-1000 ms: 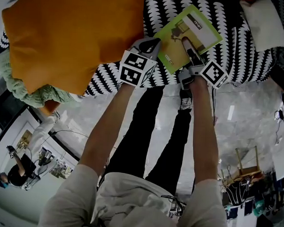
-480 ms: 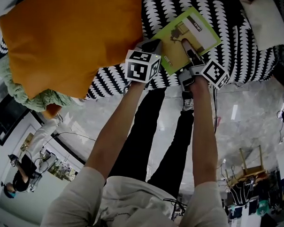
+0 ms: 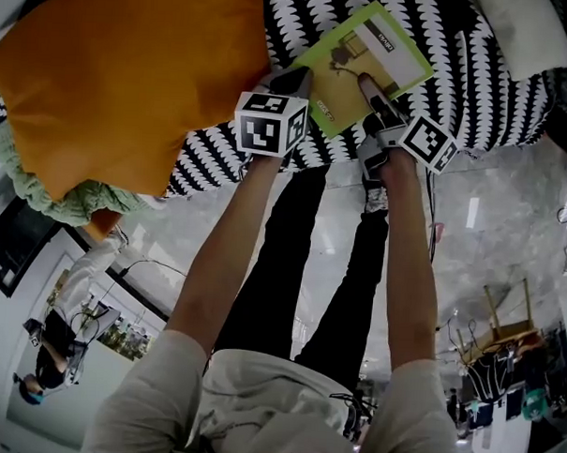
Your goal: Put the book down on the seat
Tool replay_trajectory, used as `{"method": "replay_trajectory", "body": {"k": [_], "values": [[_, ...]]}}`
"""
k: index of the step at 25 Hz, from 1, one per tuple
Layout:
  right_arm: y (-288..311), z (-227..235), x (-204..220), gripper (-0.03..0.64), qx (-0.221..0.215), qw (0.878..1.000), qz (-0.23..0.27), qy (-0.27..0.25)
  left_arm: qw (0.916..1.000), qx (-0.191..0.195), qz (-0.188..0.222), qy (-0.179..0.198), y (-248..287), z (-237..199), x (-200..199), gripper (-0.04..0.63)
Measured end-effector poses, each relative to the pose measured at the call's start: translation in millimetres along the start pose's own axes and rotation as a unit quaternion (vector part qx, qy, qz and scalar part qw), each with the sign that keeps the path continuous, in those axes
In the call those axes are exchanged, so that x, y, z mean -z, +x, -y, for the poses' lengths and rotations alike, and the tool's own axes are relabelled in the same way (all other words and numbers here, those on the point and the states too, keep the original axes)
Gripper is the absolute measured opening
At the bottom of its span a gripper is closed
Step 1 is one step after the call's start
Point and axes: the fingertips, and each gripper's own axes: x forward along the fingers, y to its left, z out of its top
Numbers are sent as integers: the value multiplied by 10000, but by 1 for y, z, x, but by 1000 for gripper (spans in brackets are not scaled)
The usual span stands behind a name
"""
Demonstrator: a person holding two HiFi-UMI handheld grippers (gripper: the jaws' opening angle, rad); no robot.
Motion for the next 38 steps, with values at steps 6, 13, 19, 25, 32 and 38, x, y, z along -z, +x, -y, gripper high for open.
{"method": "replay_trajectory", "body": {"k": [6, 13, 19, 25, 32, 38], "values": [[-14, 10, 4, 173, 44, 10000, -69, 34, 10000, -24, 39, 26, -1, 4, 1, 8], [-20, 22, 13, 176, 62, 9998, -119, 169, 10000, -15, 70, -33, 5, 2, 2, 8], [-29, 28, 17, 176, 83, 9996, -148, 209, 9998, -28, 160, -91, 6, 3, 1, 8], [-42, 35, 24, 178, 272, 9992, -201, 226, 9998, -47, 202, -7, 2, 4, -3, 8], [-59, 48, 30, 172, 510, 9980, -148, 345, 9995, -47, 302, -44, 1, 5, -1, 8], [-94, 79, 34, 130, 1114, 9934, -153, 245, 9993, 47, 332, 148, -6, 14, -1, 8]]}}
